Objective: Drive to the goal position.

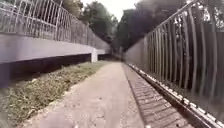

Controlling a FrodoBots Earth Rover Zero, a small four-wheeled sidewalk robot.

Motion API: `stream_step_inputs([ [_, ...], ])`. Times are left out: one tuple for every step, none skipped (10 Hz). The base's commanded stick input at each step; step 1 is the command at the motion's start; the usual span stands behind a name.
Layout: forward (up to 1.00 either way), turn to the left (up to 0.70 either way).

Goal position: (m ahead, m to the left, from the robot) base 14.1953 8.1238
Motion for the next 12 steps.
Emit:
stream_step_inputs([
  [1.0,0.0],
  [1.0,0.0],
  [1.0,0.0],
  [1.0,0.0],
  [1.0,0.0],
  [1.0,0.0],
  [1.0,0.0],
  [1.0,0.0],
  [1.0,0.0],
  [1.0,0.0],
  [1.0,0.0],
  [1.0,0.0],
])
